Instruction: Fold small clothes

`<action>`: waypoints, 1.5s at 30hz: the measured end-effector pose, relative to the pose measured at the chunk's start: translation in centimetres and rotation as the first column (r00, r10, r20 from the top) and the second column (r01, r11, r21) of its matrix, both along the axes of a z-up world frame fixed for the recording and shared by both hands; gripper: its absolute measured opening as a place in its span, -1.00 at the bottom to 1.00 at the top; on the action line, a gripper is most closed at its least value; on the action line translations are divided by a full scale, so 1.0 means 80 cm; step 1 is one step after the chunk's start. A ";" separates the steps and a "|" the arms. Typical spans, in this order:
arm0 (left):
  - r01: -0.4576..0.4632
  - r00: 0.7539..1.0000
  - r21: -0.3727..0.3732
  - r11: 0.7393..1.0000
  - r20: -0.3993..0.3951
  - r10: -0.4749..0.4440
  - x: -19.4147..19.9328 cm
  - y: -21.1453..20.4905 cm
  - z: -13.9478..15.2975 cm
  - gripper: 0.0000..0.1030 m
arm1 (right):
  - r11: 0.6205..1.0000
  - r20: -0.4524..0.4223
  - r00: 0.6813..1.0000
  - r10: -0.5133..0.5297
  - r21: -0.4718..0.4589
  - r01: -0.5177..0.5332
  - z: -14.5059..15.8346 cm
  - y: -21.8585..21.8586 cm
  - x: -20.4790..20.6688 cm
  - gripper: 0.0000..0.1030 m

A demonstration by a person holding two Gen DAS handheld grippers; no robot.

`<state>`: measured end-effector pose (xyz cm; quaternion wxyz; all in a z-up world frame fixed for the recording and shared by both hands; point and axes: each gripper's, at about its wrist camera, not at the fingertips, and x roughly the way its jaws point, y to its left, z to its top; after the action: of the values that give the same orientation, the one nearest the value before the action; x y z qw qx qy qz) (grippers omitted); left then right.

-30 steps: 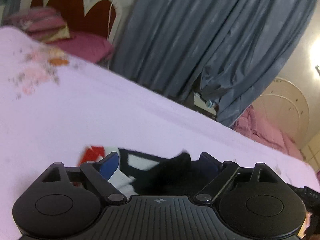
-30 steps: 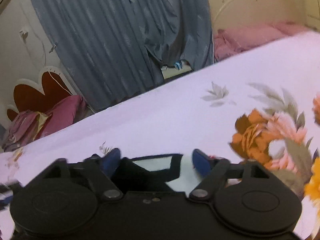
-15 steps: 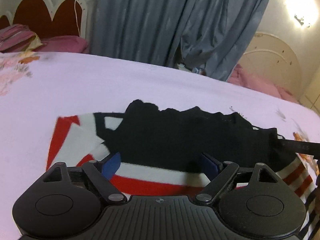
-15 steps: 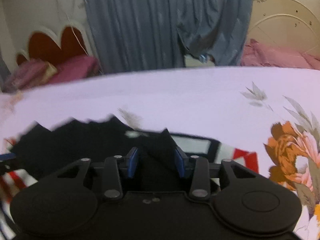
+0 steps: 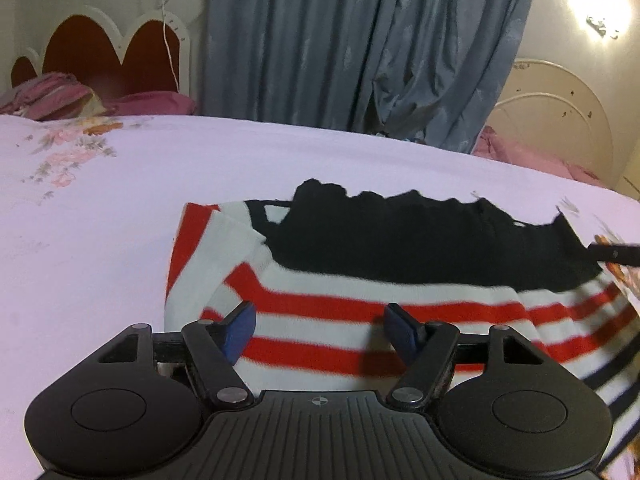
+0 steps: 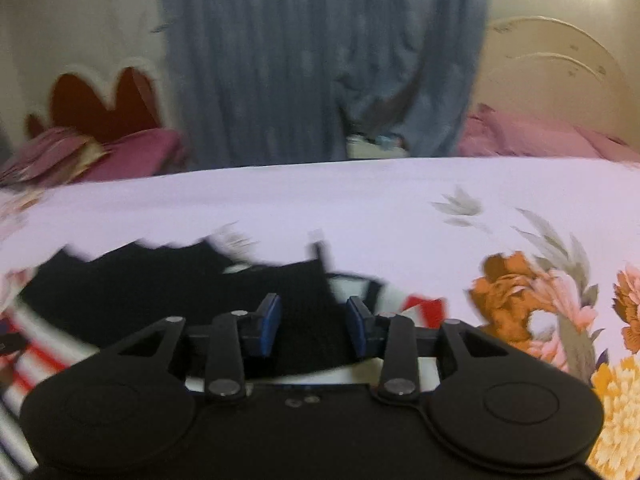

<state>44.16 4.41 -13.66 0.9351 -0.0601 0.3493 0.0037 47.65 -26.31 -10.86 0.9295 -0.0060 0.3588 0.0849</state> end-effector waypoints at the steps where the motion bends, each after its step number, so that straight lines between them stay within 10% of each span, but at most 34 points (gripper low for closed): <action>1: 0.007 1.000 -0.015 1.000 0.011 -0.006 -0.008 -0.004 0.003 0.37 | 1.000 -0.011 1.000 0.025 0.002 -0.025 -0.001 0.008 -0.008 -0.30; 13: 0.026 1.000 0.008 1.000 -0.008 -0.026 -0.054 -0.007 -0.015 0.37 | 0.991 -0.041 0.998 0.055 -0.116 -0.059 -0.035 0.024 -0.068 -0.14; 28: 0.001 0.999 0.020 1.000 -0.032 0.000 -0.086 -0.043 0.004 0.38 | 0.994 -0.056 0.994 0.098 -0.036 -0.100 -0.014 0.051 -0.113 -0.09; 45: 0.035 0.998 0.044 0.998 -0.048 -0.033 -0.084 -0.040 -0.010 0.50 | 0.989 -0.071 0.996 -0.060 -0.138 0.049 -0.039 -0.011 -0.150 -0.02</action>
<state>37.41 1.23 -14.49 0.9277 -0.0329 0.3719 -0.0029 35.63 -27.20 -13.95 0.9148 -0.0564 0.3985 0.0350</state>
